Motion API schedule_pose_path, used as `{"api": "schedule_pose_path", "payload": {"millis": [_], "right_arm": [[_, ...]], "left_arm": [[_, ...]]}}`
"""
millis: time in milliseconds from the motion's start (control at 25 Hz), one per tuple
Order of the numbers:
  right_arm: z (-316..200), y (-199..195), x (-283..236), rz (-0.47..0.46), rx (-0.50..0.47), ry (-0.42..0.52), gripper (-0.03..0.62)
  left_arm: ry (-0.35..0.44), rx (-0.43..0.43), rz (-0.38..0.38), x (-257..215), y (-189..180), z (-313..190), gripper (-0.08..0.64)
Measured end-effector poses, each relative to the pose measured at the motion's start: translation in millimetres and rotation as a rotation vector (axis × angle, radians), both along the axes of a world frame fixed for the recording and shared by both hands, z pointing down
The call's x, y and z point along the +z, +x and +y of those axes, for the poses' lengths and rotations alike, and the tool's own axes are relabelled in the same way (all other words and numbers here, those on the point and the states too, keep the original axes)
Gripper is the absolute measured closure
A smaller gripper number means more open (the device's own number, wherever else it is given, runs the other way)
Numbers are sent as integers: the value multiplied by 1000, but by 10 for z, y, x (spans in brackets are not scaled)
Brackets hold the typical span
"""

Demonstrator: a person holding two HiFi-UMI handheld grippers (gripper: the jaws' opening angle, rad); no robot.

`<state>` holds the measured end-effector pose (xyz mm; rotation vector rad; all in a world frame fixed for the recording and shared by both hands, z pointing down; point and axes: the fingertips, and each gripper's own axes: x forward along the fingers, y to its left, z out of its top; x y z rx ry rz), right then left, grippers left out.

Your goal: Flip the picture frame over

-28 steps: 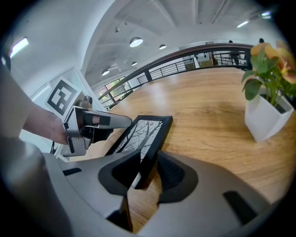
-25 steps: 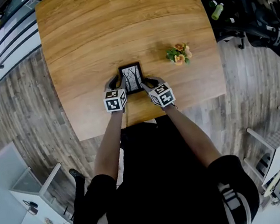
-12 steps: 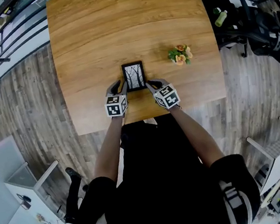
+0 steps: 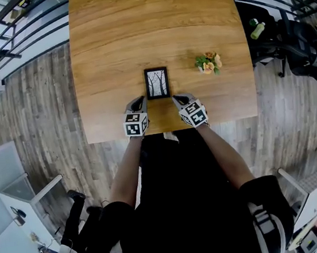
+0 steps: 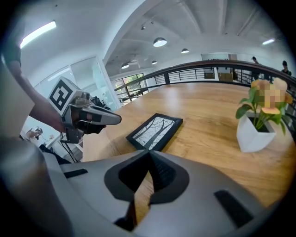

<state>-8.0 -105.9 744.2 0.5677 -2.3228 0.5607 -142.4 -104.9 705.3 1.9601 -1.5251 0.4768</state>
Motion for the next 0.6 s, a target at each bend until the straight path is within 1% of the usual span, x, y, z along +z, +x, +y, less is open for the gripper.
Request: {"api": "schedule_pose_path", "payload": {"millis": [120,200,280,400,600], "right_arm": [[69,36,31,13,-29,-6,586],[86,65,19,15,-39,1,586],[103,91,0,15,-47,10,586],[155,125,-2,15,-67,-1,586],[52,-16,39,31,-74,-4,586]], "left_arm": [[11,71,-61,-34,101,109,535],[18,99,-80,-50,165,166,535],[17,90,-74,-55,190,227,535],[8,65,-64,-38,205,305,537],[-1,45,-29,14,23,223,537]]}}
